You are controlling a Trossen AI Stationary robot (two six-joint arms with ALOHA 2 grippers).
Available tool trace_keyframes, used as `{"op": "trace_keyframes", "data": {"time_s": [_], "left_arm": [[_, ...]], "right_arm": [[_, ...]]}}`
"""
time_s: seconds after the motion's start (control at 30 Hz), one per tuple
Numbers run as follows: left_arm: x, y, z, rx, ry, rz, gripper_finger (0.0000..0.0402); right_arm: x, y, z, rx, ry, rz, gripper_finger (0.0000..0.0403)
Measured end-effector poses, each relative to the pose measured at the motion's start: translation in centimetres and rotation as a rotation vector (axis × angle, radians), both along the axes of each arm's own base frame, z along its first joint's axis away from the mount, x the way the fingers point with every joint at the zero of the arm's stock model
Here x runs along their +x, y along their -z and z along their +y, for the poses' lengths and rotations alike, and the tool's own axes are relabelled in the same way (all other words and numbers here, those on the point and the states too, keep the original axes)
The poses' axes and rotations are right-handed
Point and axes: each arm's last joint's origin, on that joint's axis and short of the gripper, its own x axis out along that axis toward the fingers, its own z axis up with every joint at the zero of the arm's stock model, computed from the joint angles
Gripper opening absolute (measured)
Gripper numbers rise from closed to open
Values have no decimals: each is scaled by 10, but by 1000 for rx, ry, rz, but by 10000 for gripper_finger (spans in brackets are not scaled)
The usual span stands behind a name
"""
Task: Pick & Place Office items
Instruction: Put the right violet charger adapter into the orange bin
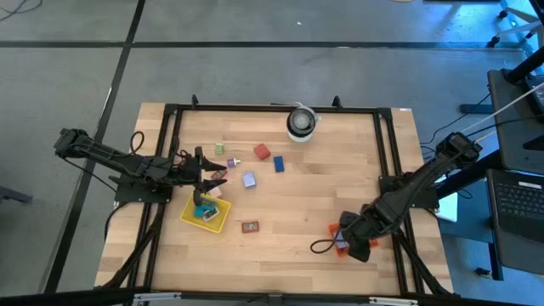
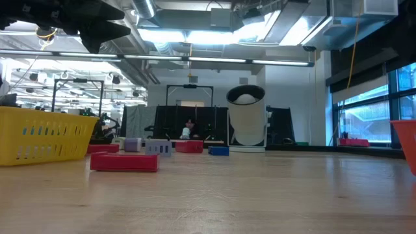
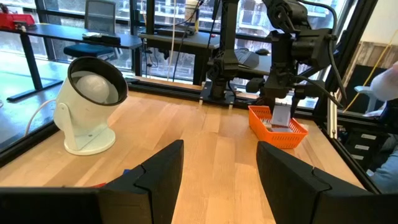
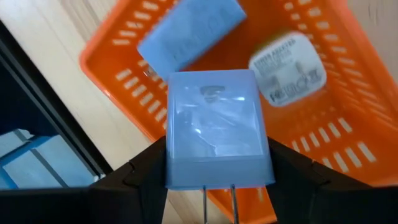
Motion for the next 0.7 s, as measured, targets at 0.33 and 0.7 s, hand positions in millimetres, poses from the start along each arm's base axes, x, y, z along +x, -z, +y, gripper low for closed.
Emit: {"op": "trace_keyframes", "data": {"time_s": [0.33, 0.7], "left_arm": [[0, 4, -1, -10, 28, 36, 198], [0, 4, -1, -16, 27, 37, 198]], "right_arm": [[2, 0, 0, 6, 27, -18, 217], [-3, 0, 6, 23, 60, 17, 220]]}}
